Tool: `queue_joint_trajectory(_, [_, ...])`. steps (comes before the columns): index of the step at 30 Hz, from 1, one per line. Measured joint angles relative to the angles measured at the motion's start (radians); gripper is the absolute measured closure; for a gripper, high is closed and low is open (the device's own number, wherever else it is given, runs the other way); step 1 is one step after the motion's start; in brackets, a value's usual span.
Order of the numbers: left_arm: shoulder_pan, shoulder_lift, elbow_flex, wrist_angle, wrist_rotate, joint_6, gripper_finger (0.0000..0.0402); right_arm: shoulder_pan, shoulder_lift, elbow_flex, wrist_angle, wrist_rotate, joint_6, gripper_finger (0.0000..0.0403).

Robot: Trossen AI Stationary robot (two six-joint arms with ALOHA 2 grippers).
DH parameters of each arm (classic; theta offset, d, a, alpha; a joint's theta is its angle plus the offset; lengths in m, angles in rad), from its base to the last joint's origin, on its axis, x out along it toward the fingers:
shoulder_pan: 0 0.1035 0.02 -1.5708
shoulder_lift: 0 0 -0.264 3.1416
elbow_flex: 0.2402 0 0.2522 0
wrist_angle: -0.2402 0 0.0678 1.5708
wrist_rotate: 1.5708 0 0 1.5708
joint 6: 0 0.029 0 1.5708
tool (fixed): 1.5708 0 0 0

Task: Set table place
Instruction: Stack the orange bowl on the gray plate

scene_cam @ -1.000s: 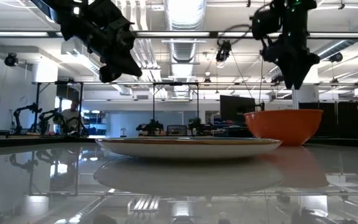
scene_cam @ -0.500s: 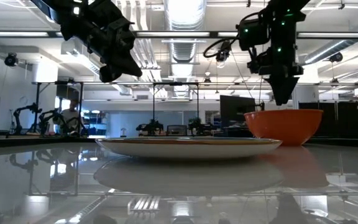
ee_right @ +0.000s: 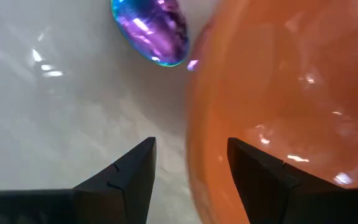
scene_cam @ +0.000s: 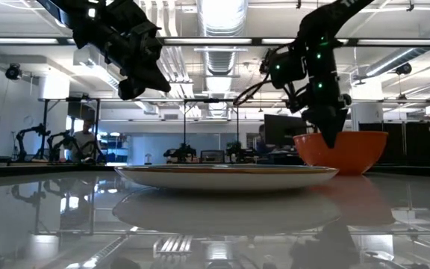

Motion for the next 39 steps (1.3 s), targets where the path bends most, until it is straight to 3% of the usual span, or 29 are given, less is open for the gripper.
queue_joint_trajectory(3, [0.0, 0.0, 0.0, 0.0, 0.0, -0.001, 0.0402, 0.002, 0.014, 0.0, 0.001, -0.001, -0.001, 0.0247])
queue_joint_trajectory(10, [0.0, 0.0, 0.0, 0.0, 0.0, -0.002, 0.0402, 0.008, -0.012, 0.0, 0.013, 0.007, -0.036, 0.0382])
queue_joint_trajectory(17, [0.0, 0.0, 0.0, 0.0, -0.012, -0.002, 0.0402, 0.085, -0.055, 0.06, -0.035, -0.005, -0.118, 0.039])
queue_joint_trajectory(23, [0.004, 0.0, 0.0, -0.001, -0.026, -0.087, 0.0402, 0.249, -0.046, 0.163, -0.086, -0.101, -0.328, 0.039])
queue_joint_trajectory(32, [-0.091, -0.043, -0.004, -0.122, -0.032, -0.157, 0.0402, 0.495, -0.041, 0.271, -0.138, -0.108, -0.408, 0.039])
queue_joint_trajectory(39, [-0.312, -0.201, -0.043, -0.147, -0.269, -0.334, 0.0402, 0.678, -0.041, 0.265, -0.139, -0.11, -0.485, 0.039])
